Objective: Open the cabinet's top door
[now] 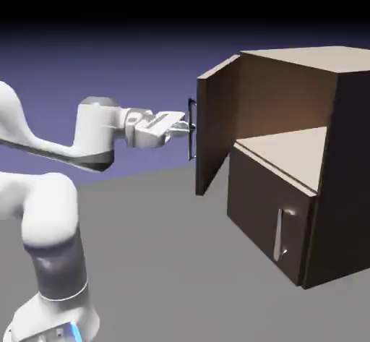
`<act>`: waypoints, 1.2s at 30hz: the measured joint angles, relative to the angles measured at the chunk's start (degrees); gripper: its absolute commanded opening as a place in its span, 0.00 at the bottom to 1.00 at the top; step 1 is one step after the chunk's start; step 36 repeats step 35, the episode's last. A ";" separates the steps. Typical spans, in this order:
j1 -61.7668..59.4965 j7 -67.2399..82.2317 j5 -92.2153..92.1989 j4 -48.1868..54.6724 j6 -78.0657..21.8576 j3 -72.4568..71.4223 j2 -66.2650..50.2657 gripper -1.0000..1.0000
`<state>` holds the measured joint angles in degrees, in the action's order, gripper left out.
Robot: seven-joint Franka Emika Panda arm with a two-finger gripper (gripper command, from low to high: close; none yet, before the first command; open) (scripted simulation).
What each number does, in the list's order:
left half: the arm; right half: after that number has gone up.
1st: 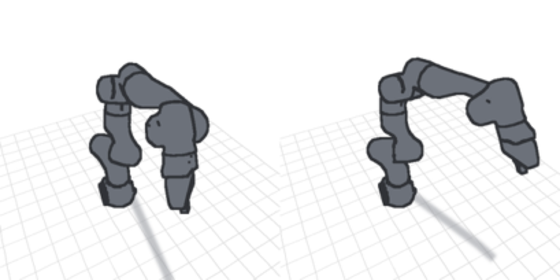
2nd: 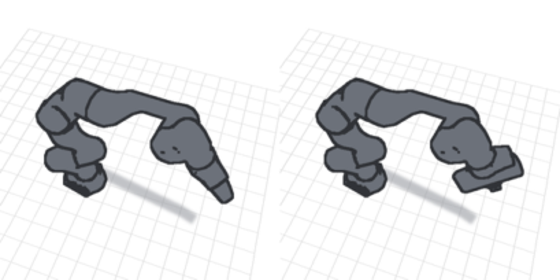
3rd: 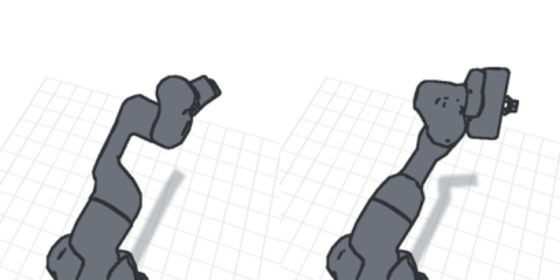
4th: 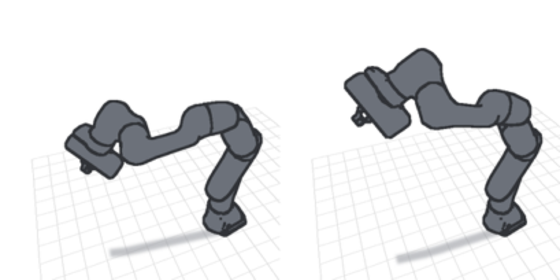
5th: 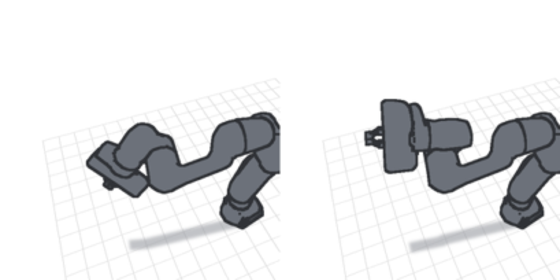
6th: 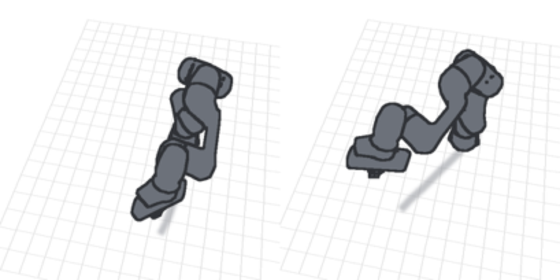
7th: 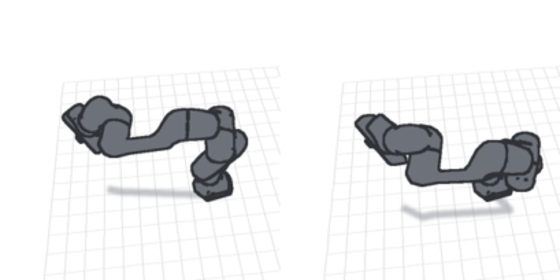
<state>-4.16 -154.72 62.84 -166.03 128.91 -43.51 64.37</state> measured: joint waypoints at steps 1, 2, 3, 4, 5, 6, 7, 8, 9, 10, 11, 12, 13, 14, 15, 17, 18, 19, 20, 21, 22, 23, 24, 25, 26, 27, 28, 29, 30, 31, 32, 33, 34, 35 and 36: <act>0.60 0.64 -2.31 0.79 -2.49 -1.54 -0.38 0.00; 1.02 1.19 -4.52 1.72 -4.98 -3.13 -0.84 0.00; 1.27 1.65 -6.64 2.77 -7.47 -4.76 -1.37 0.00; 1.35 2.04 -8.68 3.95 -9.96 -6.43 -1.95 0.00; 1.23 2.37 -10.63 5.25 -12.45 -8.14 -2.57 0.00; 0.93 2.65 -12.50 6.68 -14.94 -9.89 -3.23 0.00; 0.44 2.89 -14.30 8.24 -17.43 -11.67 -3.91 0.00; -0.25 3.09 -16.03 9.92 -19.92 -13.49 -4.60 0.00; -1.13 3.27 -17.69 11.72 -22.41 -15.34 -5.30 0.00; -2.20 3.43 -19.28 13.65 -24.90 -17.23 -5.97 0.00; -3.47 3.58 -20.81 15.69 -27.39 -19.16 -6.62 0.00; -4.87 3.73 -22.23 17.76 -29.79 -21.04 -7.20 0.00; -6.36 3.87 -23.54 19.84 -32.07 -22.87 -7.70 0.00; -7.94 4.02 -24.75 21.92 -34.25 -24.65 -8.13 0.00; -9.58 4.18 -25.89 23.99 -36.34 -26.37 -8.47 0.00; -13.02 4.55 -27.96 28.15 -40.30 -29.67 -8.90 0.00; -14.80 4.77 -28.93 30.22 -42.19 -31.24 -9.00 0.00; -16.60 5.01 -29.84 32.30 -44.01 -32.76 -9.02 0.00; -18.42 5.27 -30.72 34.37 -45.79 -34.23 -8.96 0.00; -20.25 5.56 -31.55 36.45 -47.53 -35.64 -8.83 0.00; -22.08 5.87 -32.36 38.53 -49.22 -36.99 -8.63 0.00; -23.91 6.21 -33.13 40.60 -50.88 -38.27 -8.36 0.00; -25.73 6.56 -33.86 42.68 -52.51 -39.50 -8.04 0.00; -27.54 6.93 -34.56 44.75 -54.11 -40.66 -7.67 0.00; -29.33 7.32 -35.24 46.83 -55.68 -41.75 -7.26 0.00; -31.10 7.73 -35.88 48.90 -57.24 -42.79 -6.80 0.00; -32.85 8.15 -36.48 50.98 -58.77 -43.76 -6.31 0.00; -34.58 8.59 -37.06 53.06 -60.29 -44.67 -5.79 0.00; -36.29 9.03 -37.60 55.13 -61.79 -45.53 -5.25 0.00; -37.97 9.49 -38.12 57.21 -63.27 -46.33 -4.69 0.00; -39.64 9.95 -38.61 59.29 -64.75 -47.08 -4.12 0.00; -41.27 10.42 -39.05 61.36 -66.20 -47.77 -3.53 0.00; -42.89 10.90 -39.47 63.43 -67.65 -48.42 -2.93 0.00; -44.31 11.33 -39.83 65.28 -68.93 -48.96 -2.39 1.00; -44.31 11.33 -39.83 65.28 -68.93 -48.96 -2.39 1.00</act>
